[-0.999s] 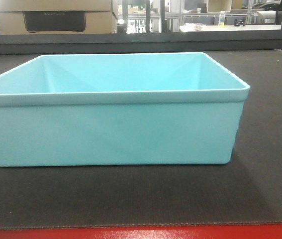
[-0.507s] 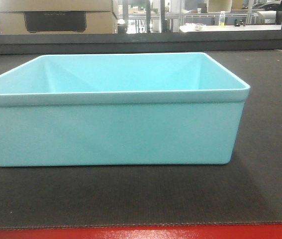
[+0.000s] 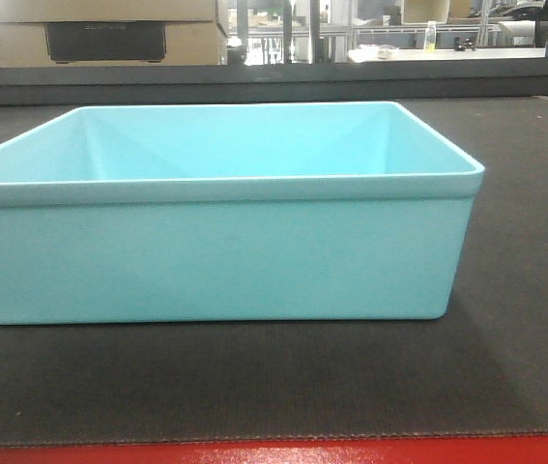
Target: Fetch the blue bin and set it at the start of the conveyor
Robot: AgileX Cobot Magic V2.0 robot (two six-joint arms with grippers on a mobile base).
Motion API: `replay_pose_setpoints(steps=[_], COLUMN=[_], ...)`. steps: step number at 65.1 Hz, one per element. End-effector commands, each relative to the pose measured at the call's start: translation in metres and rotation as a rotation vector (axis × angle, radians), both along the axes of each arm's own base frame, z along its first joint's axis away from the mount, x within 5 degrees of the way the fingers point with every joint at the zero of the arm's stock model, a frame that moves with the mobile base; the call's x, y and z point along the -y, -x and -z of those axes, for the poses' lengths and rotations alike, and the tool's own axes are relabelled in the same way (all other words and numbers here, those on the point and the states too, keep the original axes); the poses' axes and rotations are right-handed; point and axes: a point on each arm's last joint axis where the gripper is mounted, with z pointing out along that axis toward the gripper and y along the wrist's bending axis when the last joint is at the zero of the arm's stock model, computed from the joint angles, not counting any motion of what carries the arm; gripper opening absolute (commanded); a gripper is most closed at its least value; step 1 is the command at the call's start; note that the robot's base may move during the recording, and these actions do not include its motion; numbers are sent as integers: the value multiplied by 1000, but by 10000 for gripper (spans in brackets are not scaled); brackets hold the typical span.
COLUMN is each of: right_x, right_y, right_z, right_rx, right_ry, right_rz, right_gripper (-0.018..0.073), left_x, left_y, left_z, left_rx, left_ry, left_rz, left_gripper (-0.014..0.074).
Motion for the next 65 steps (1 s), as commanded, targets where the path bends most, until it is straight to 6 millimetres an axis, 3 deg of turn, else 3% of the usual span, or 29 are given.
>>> replay_pose_setpoints(steps=[1, 51, 65], right_x=[0, 1, 2], right_y=[1, 1, -4], right_z=[-2, -2, 20], right_rx=[26, 24, 19], right_ry=[21, 62, 3], right_rz=[7, 21, 43], right_gripper=[-163, -163, -163], left_x=[0, 0, 0], left_y=[0, 0, 0], left_z=[-3, -3, -3], left_rx=[41, 43, 43], left_ry=[-7, -8, -8], left_rz=[-4, -4, -6], left_gripper=[-111, -111, -111])
